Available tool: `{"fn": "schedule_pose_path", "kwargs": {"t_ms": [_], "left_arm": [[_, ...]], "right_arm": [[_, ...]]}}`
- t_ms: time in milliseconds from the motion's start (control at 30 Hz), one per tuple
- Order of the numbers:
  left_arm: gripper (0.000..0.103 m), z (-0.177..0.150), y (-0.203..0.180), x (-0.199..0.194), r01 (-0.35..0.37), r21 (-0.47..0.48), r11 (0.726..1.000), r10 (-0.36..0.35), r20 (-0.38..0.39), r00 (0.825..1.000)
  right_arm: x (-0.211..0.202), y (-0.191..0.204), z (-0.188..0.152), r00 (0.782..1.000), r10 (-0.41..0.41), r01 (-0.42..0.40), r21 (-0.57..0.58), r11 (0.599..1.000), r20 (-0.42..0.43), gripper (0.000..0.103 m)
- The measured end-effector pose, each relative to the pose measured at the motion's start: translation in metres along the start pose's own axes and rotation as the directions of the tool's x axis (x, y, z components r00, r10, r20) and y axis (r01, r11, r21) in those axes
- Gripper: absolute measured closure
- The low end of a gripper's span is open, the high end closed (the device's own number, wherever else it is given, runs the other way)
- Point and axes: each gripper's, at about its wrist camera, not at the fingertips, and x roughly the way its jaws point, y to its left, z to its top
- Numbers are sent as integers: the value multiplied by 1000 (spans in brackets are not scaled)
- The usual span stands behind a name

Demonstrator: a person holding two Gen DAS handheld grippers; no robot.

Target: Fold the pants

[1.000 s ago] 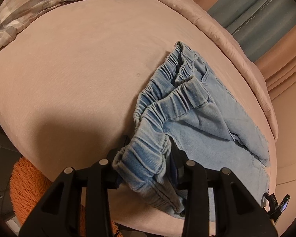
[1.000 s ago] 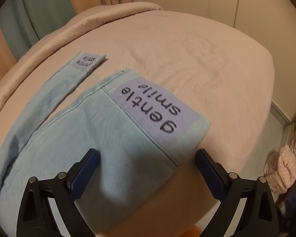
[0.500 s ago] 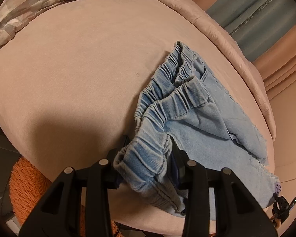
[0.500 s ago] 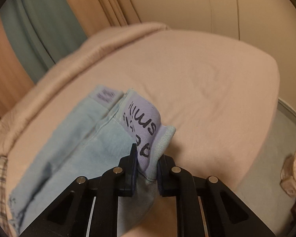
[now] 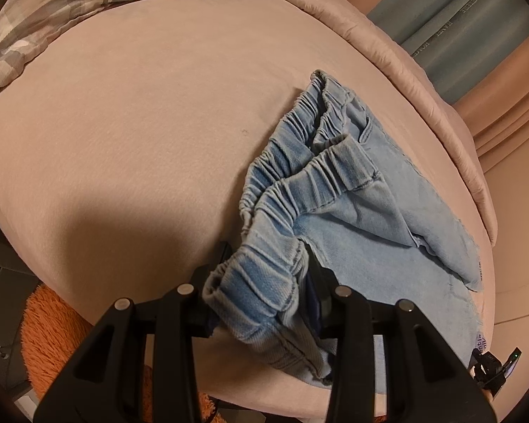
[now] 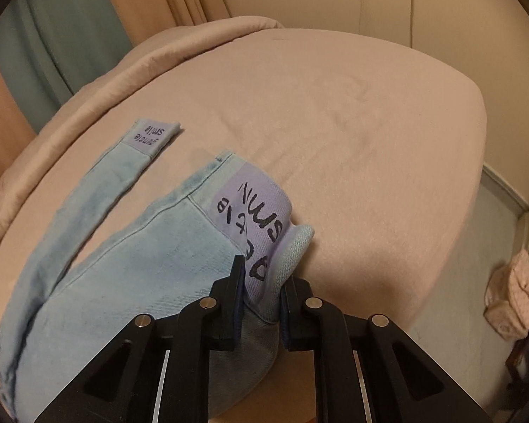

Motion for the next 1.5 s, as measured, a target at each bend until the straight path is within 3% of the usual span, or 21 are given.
{"fn": "schedule_pose_path", "kwargs": {"t_ms": [1300,1500], "left_arm": [[64,-5,-2,1,-10,12,1000,10,12,1000],[67,-11,-4,-5,-39,67,997,38,8,999]], "right_arm": [[0,-2,2,1000,-6,6,-20,1000,-7,89],[-12,-4,1,1000,8,-8,-11,1000,20,89]]}}
